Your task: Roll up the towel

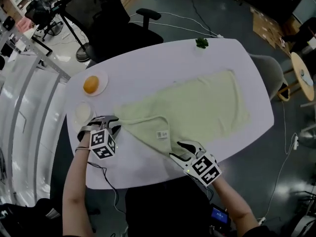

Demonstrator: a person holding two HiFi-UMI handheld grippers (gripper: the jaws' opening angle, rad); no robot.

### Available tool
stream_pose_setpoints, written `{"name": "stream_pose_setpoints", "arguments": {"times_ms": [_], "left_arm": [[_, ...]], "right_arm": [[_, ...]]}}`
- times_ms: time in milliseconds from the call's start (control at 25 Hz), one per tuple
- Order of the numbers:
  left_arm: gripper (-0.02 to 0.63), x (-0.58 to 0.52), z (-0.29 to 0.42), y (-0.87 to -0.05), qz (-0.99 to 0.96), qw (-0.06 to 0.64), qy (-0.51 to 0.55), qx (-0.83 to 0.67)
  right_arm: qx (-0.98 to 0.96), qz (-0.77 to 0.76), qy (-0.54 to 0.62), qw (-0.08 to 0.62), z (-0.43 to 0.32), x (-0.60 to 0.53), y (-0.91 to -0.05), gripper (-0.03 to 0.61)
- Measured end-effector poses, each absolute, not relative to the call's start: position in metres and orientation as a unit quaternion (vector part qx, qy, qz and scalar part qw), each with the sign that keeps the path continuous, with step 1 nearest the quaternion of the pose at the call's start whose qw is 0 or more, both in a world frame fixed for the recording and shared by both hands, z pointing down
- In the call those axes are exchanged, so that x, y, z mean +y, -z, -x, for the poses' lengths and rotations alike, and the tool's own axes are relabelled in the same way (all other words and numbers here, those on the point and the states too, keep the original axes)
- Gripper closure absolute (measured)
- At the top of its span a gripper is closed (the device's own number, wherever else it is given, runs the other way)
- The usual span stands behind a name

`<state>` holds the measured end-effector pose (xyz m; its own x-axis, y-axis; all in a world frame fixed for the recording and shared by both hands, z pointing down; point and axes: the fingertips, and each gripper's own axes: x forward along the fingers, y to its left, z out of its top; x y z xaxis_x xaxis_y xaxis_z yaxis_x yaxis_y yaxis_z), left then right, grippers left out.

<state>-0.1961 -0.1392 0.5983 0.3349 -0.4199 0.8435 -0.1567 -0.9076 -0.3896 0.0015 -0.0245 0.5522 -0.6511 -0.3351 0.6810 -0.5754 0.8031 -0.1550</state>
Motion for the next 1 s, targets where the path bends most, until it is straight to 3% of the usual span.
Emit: {"name": "stream_pose_setpoints", "arguments": {"times_ms": [160,320,440,840,1000], "left_arm": [[0.515,-0.148,0.201,-0.606,0.811,0.140,0.544,0.164],[0.546,-0.155,0.200,-0.613,0.810,0.155,0.547,0.144],[0.565,-0.152,0.201,-0.614,0.819,0.131,0.543,0.129],[0.574,-0.125,0.214,-0.589,0.847,-0.027,0.528,0.059],[0.581,-0.107,0.223,-0.587,0.828,-0.038,0.559,0.028]], "right_arm": [[-0.858,-0.300,-0.168,0.381,0.001,0.006,-0.585,0.366],[-0.825,-0.355,-0.157,0.411,-0.004,0.010,-0.608,0.430],[-0.805,-0.381,-0.149,0.430,-0.012,0.009,-0.612,0.558],[-0.820,-0.332,-0.186,0.428,-0.034,0.028,-0.565,0.560],[-0.817,-0.314,-0.195,0.442,-0.044,0.040,-0.554,0.560]]}}
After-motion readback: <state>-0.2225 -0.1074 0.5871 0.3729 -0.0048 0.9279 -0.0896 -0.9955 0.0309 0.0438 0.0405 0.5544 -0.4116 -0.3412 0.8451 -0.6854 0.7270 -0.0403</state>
